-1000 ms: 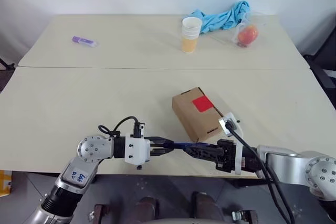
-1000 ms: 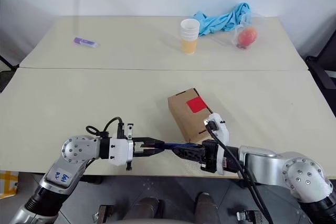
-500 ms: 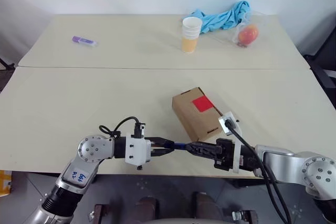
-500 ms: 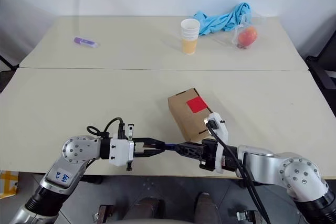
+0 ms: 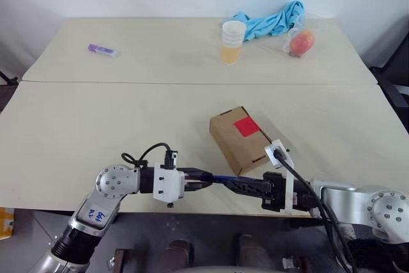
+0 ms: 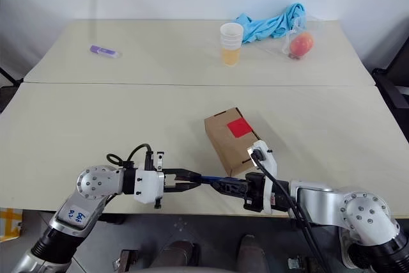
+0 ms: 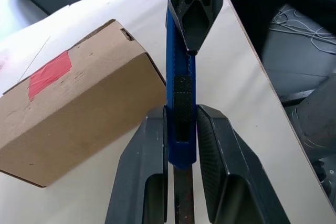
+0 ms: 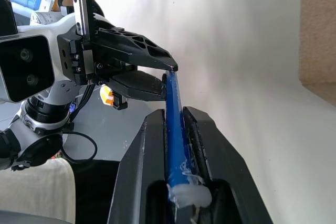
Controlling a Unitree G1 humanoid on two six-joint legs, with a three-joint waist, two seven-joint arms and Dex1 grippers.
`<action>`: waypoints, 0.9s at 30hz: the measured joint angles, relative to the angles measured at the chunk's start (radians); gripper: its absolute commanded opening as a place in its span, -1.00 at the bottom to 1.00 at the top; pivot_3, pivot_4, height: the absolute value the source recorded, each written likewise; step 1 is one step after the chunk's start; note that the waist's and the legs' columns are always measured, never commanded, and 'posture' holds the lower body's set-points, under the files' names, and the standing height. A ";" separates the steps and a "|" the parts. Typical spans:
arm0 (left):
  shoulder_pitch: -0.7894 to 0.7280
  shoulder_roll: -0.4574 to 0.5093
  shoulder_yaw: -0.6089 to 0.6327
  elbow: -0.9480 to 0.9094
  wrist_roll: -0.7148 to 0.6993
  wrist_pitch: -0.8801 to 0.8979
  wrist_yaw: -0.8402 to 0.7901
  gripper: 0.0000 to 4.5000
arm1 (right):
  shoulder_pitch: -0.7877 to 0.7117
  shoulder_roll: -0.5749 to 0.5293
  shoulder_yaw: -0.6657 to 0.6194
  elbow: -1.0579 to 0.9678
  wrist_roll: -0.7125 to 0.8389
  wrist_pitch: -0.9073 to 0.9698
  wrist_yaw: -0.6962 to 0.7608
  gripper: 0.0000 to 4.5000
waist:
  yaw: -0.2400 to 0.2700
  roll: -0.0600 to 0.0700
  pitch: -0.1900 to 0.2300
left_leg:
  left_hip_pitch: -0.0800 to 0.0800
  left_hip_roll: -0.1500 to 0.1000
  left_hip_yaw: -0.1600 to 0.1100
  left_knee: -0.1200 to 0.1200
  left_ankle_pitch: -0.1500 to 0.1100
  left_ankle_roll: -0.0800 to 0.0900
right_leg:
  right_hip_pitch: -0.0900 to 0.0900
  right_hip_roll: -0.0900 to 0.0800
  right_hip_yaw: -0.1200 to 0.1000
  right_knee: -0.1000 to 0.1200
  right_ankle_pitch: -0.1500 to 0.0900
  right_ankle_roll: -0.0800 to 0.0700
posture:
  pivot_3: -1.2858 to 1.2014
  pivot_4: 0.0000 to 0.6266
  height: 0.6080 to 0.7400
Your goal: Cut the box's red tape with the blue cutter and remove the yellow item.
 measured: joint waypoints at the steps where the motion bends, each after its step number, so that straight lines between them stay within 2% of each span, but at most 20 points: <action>1: 0.000 0.000 0.000 0.000 -0.002 0.001 0.000 -0.79 | 0.000 0.000 0.000 0.003 0.000 0.000 0.003 -0.93 | 0.000 0.000 0.000 | 0.000 0.000 0.000 0.000 0.000 0.000 | 0.000 0.000 0.000 0.000 0.000 0.000 | 0.03 -0.52 1.00; 6: 0.004 -0.002 0.011 -0.031 -0.097 0.056 -0.014 -0.08 | 0.010 -0.026 -0.015 0.006 0.000 0.003 0.016 -0.93 | 0.000 0.000 0.000 | 0.000 0.000 0.000 0.000 0.000 0.000 | 0.000 0.000 0.000 0.000 0.000 0.000 | 0.03 -0.52 1.00; 9: 0.003 0.022 0.057 -0.055 -0.214 0.187 -0.021 0.31 | 0.056 -0.086 -0.089 -0.008 0.023 0.017 0.071 -0.93 | 0.001 0.001 0.001 | -0.001 0.000 -0.001 0.000 0.000 0.000 | -0.001 0.000 0.000 0.000 0.000 0.000 | 0.03 -0.52 1.00; 12: -0.008 0.094 0.150 -0.046 -0.362 0.376 -0.035 0.33 | 0.143 -0.163 -0.227 -0.059 0.055 0.040 0.178 -0.93 | 0.001 0.001 0.001 | -0.002 0.000 -0.002 0.000 0.000 0.000 | -0.001 0.000 -0.002 0.000 0.000 0.000 | 0.03 -0.52 1.00; 16: -0.056 0.170 0.229 0.033 -0.454 0.514 -0.103 0.33 | 0.256 -0.243 -0.402 -0.091 0.065 0.079 0.295 -0.93 | 0.001 0.001 0.001 | -0.002 0.000 -0.001 0.001 0.000 0.001 | 0.000 0.000 -0.002 0.000 0.000 0.000 | 0.03 -0.52 1.00; 19: -0.097 0.163 0.241 0.105 -0.461 0.539 -0.134 0.06 | 0.296 -0.282 -0.511 -0.077 0.052 0.104 0.338 -0.93 | 0.001 0.001 0.001 | -0.002 0.000 -0.001 0.001 -0.001 0.001 | 0.001 0.000 -0.003 -0.001 0.000 0.000 | 0.03 -0.52 1.00; 22: -0.160 0.125 0.236 0.181 -0.451 0.542 -0.147 -0.33 | 0.306 -0.322 -0.614 -0.027 0.018 0.135 0.377 -0.93 | 0.003 0.001 0.001 | -0.002 0.000 -0.001 0.001 -0.001 0.001 | 0.000 0.000 -0.003 0.000 0.000 0.000 | 0.03 -0.52 1.00; 27: -0.342 -0.041 0.137 0.331 -0.366 0.490 -0.153 -0.99 | 0.198 -0.461 -0.770 0.107 -0.038 0.195 0.456 -0.93 | 0.012 0.002 0.001 | -0.004 -0.001 -0.001 0.003 0.000 0.001 | 0.000 -0.001 -0.005 -0.001 0.001 0.001 | 0.03 -0.52 1.00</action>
